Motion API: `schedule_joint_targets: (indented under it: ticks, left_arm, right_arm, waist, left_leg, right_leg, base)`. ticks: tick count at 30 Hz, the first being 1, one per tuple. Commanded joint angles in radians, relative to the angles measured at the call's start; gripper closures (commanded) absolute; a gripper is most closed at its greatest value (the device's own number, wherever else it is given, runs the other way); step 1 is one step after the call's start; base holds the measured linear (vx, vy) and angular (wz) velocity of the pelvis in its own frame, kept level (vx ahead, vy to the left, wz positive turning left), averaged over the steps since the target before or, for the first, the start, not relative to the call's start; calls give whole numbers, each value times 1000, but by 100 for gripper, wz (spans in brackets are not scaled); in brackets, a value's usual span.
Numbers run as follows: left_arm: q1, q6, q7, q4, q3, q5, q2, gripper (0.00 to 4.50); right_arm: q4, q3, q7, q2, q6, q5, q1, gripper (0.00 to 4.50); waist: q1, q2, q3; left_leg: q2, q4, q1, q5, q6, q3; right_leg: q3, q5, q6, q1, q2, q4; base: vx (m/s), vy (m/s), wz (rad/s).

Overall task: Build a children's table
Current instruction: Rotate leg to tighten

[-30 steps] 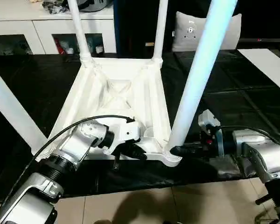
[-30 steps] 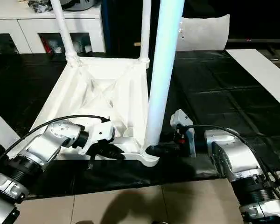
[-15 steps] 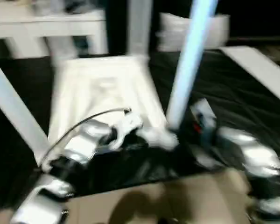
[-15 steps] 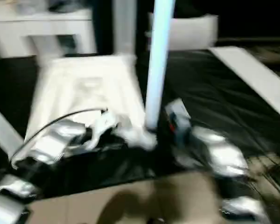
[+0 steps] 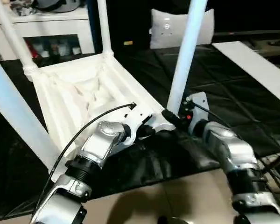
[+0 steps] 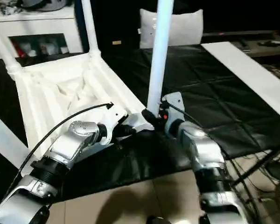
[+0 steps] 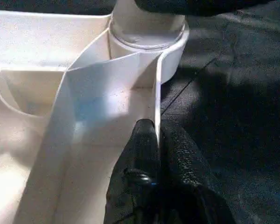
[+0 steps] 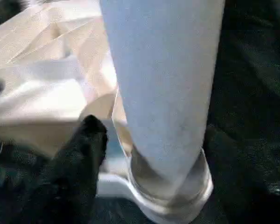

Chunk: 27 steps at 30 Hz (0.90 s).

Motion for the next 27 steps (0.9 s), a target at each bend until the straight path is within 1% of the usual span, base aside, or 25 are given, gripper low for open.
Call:
schedule_joint_targets:
  ticks: [1,2,3,4,5,7,8,9,10,11,12,13,14,15,16,17,18,20,23,24,25,26,27]
  left_arm:
    - [0,-44,-17,-23,18,-5,23,450]
    - [5,-78,-66,-18,-2,-4,53,450]
    - [6,-94,-86,-15,-9,-3,64,450]
    - [7,-113,-115,-12,-18,-3,79,450]
    - [8,-132,-152,-7,-30,-2,97,450]
    - [7,-156,-196,-2,-46,1,117,450]
    - [7,-182,-241,2,-62,3,136,450]
    - [7,-189,-266,2,-71,3,148,450]
    - [6,-203,-290,2,-80,4,158,450]
    - [5,-217,-320,3,-91,3,172,450]
    - [4,-240,-359,5,-106,3,191,450]
    - [5,-258,-382,4,-112,1,199,450]
    - [7,-280,-412,1,-119,-5,208,450]
    - [8,-285,-433,-4,-124,-10,214,450]
    - [10,-299,-460,-11,-131,-15,221,450]
    - [11,-307,-490,-19,-140,-19,230,450]
    - [11,-307,-490,-19,-140,-19,230,450]
    - [12,-311,-508,-26,-146,-22,233,450]
    - [16,-322,-554,-45,-165,-27,243,450]
    - [17,-325,-564,-50,-171,-26,246,450]
    - [18,-330,-572,-53,-175,-24,245,450]
    - [19,-332,-573,-56,-180,-23,241,450]
    - [20,-333,-572,-59,-183,-22,236,450]
  right_arm:
    - [-18,-3,40,-20,-11,15,8,87]
    - [-25,-3,119,-76,-32,35,16,64]
    - [-29,-1,150,-97,-38,42,19,57]
    - [-39,7,201,-127,-39,48,26,51]
    - [-55,13,260,-160,-29,56,34,43]
    - [-69,18,315,-191,-21,64,41,21]
    - [-77,24,362,-219,-18,69,45,14]
    - [-81,34,395,-238,-29,66,49,14]
    - [-81,45,424,-254,-48,61,53,14]
    - [-81,56,463,-273,-62,65,56,14]
    - [-81,67,510,-294,-70,77,59,14]
    - [-82,73,527,-300,-77,78,60,14]
    - [-81,81,545,-308,-91,78,60,14]
    - [-80,87,558,-313,-102,76,61,30]
    - [-79,96,576,-318,-104,78,60,40]
    - [-81,105,604,-322,-100,77,61,47]
    - [-81,105,604,-322,-100,77,61,51]
    - [-83,112,620,-321,-99,76,61,74]
    - [-83,125,639,-314,-95,81,55,95]
    - [-82,130,644,-310,-94,82,53,113]
    - [-77,137,651,-307,-96,83,50,113]
    - [-75,145,660,-303,-94,86,49,126]
    - [-73,154,670,-300,-88,89,49,133]
  waist:
    - [13,-16,-79]
    - [18,-18,-80]
    - [20,-17,-80]
    - [24,-13,-79]
    - [27,-13,-78]
    - [30,-16,-75]
    - [33,-15,-73]
    - [34,-15,-74]
    - [39,-19,-71]
    - [41,-17,-70]
    - [46,-13,-70]
    - [49,-14,-68]
    - [56,-14,-69]
    - [57,-16,-69]
    - [62,-15,-71]
    - [65,-15,-72]
    - [66,-15,-72]
    - [72,-15,-73]
    - [85,-15,-74]
    - [86,-15,-74]
    - [85,-31,-73]
    - [90,-21,-74]
    - [89,-20,-73]
  left_leg:
    - [1,-61,-28,-120,97,22]
    - [-2,-59,-29,-113,103,23]
    - [-1,-57,-30,-111,106,24]
    - [0,-58,-29,-105,111,24]
    - [2,-58,-29,-103,113,25]
    - [3,-59,-26,-120,107,26]
    - [2,-60,-22,-139,102,27]
    - [3,-60,-20,-144,100,26]
    - [6,-61,-16,-157,95,27]
    - [7,-62,-15,-166,93,27]
    - [9,-63,-9,-182,90,26]
    - [10,-65,-8,-193,87,26]
    - [11,-66,-8,-191,82,25]
    - [11,-66,-10,-187,81,25]
    - [12,-66,-8,-178,77,26]
    - [14,-68,-9,-171,77,24]
    - [15,-69,-9,-168,77,24]
    - [17,-69,-11,-151,77,25]
    - [18,-69,-9,-135,73,27]
    - [18,-69,-9,-135,73,27]
    - [17,-69,-11,-130,74,29]
    - [18,-69,-11,-127,72,27]
    - [19,-70,-11,-130,71,27]
  right_leg:
    - [51,-386,-82,83,-30,-57]
    - [52,-386,-82,81,-28,-56]
    - [54,-385,-80,81,-29,-54]
    - [54,-386,-81,81,-28,-54]
    - [54,-387,-82,79,-25,-55]
    - [54,-412,-77,77,-23,-57]
    - [52,-446,-69,74,-22,-63]
    - [52,-456,-67,74,-23,-64]
    - [53,-474,-64,69,-23,-67]
    - [53,-482,-63,68,-24,-67]
    - [54,-495,-64,65,-25,-70]
    - [56,-500,-64,65,-26,-72]
    - [56,-497,-66,66,-27,-70]
    - [56,-492,-66,67,-26,-68]
    - [58,-478,-73,66,-28,-65]
    - [60,-461,-81,67,-28,-61]
    - [61,-452,-86,68,-27,-59]
    - [65,-418,-104,70,-29,-51]
    - [69,-406,-113,70,-31,-48]
    - [69,-404,-114,69,-31,-48]
    - [69,-406,-111,70,-29,-48]
    - [69,-411,-111,71,-32,-45]
    - [69,-414,-109,70,-32,-47]
  base:
    - [0,0,0]
    - [0,0,0]
    - [0,0,0]
    - [0,0,0]
    - [0,0,0]
    - [0,0,0]
    - [0,0,0]
    - [0,0,0]
    - [0,0,0]
    - [0,0,0]
    - [0,0,0]
    - [0,0,0]
    - [0,0,0]
    - [0,0,0]
    - [0,0,0]
    - [0,0,0]
    - [0,0,0]
    - [0,0,0]
    - [0,0,0]
    - [0,0,0]
    - [0,0,0]
    - [0,0,0]
    - [0,0,0]
